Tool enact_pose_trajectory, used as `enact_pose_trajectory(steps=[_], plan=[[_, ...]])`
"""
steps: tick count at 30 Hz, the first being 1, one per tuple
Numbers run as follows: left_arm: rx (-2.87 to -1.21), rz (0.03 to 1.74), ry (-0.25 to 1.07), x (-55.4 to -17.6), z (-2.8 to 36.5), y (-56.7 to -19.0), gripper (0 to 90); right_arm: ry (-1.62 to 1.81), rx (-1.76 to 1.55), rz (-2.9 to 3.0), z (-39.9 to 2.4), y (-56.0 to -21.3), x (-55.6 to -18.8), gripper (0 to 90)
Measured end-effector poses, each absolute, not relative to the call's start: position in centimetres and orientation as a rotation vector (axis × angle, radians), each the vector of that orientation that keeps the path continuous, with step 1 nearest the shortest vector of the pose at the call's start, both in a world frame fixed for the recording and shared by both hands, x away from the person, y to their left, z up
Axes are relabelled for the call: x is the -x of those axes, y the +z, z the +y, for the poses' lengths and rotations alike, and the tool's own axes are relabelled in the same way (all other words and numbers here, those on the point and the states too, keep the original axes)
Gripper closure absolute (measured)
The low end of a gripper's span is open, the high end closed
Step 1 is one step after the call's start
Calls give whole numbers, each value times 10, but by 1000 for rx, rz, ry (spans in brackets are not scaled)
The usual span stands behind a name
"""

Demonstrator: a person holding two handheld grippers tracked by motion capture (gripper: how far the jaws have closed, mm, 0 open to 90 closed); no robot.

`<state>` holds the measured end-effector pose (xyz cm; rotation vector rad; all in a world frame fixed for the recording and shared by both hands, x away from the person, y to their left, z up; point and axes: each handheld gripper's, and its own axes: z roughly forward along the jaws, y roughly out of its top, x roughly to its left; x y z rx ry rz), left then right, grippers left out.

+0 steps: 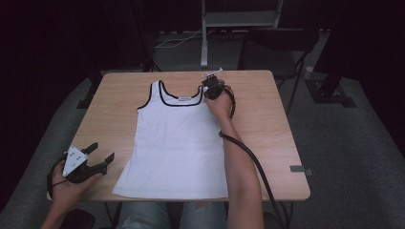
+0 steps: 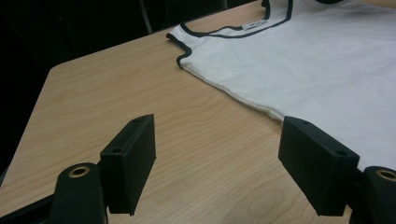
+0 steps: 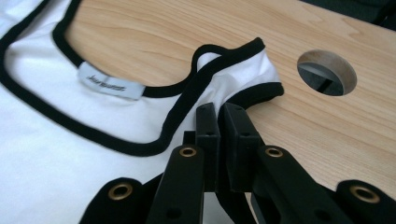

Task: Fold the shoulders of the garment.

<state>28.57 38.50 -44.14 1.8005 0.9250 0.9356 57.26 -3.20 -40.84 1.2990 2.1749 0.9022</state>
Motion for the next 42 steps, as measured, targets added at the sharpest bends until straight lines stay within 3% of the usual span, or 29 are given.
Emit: enact_pose_trajectory(steps=[26, 35, 42], plan=[[-1808, 926, 944, -285, 384, -441, 276, 918, -1067, 2258, -9, -413, -514, 832], [-1808, 927, 943, -286, 384, -441, 276, 943, -1041, 2340, -4, -421, -502, 759], [-1806, 922, 946, -285, 384, -442, 276, 985, -1021, 2408, -5, -418, -497, 640]])
